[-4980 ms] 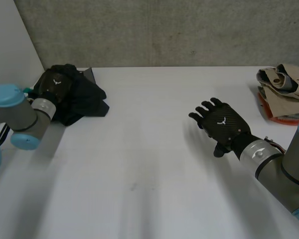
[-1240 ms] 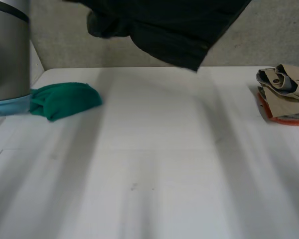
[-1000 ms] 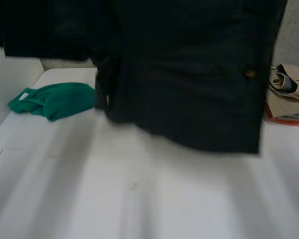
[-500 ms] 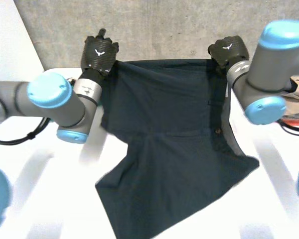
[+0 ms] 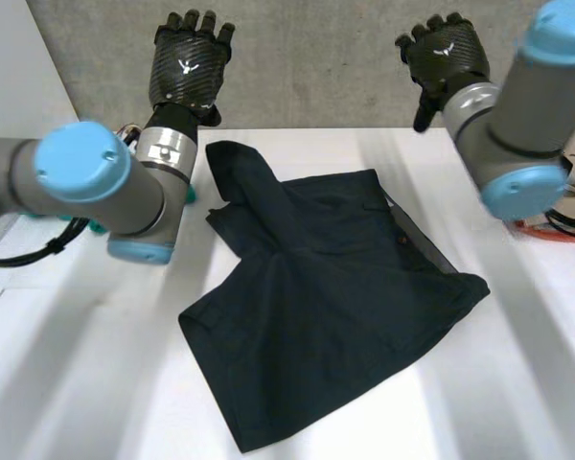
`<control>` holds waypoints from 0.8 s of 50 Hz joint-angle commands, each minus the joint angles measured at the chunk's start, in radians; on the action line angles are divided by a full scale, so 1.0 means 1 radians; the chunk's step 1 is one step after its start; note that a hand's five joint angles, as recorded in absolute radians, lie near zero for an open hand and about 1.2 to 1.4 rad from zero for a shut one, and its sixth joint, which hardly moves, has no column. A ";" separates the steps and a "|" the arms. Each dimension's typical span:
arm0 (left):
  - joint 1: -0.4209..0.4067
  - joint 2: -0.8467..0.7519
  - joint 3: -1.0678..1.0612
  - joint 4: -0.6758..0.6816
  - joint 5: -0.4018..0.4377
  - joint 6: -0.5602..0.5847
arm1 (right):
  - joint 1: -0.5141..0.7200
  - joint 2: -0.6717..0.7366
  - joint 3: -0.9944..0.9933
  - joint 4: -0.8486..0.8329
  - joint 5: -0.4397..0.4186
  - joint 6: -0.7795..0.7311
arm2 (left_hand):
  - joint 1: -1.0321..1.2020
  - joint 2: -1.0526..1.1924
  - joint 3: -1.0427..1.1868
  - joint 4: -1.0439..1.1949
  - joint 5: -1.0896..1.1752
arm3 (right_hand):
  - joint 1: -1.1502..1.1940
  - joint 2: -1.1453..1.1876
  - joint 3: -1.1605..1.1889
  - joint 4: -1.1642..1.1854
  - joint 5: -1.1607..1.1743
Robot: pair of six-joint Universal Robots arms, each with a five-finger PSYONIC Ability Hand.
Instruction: Fold the laundry.
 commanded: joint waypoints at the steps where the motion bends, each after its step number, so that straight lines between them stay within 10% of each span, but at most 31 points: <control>1: -0.094 0.358 -0.371 -0.226 -0.016 -0.007 | -0.137 -0.195 0.309 0.220 -0.230 -0.097 | 0.257 0.259 0.260 0.265 0.258 | -0.050 -0.036 -0.033 -0.033 -0.043; 9: -0.245 0.571 -0.646 -0.501 -0.062 -0.027 | -0.271 -0.361 0.703 0.263 -0.460 -0.340 | 0.284 0.286 0.287 0.292 0.285 | 0.148 0.162 0.165 0.165 0.155; 20: -0.386 0.567 -0.841 -0.550 -0.100 -0.188 | -0.412 -0.387 1.030 0.232 -0.674 -0.620 | 0.269 0.271 0.272 0.277 0.270 | 0.213 0.227 0.230 0.229 0.220; 25: -0.391 0.489 -0.849 -0.539 -0.132 -0.187 | -0.421 -0.356 1.085 0.121 -0.685 -0.614 | 0.269 0.271 0.272 0.277 0.270 | 0.338 0.352 0.355 0.355 0.346; 29: -0.391 0.461 -0.850 -0.510 -0.140 -0.185 | -0.417 -0.310 1.104 -0.030 -0.677 -0.561 | 0.281 0.283 0.284 0.289 0.282 | 1.169 1.183 1.187 1.186 1.177; 40: -0.392 0.373 -0.853 -0.438 -0.143 -0.110 | -0.414 -0.312 1.157 -0.125 -0.675 -0.450 | 0.401 0.403 0.404 0.409 0.402 | 1.172 1.186 1.189 1.188 1.179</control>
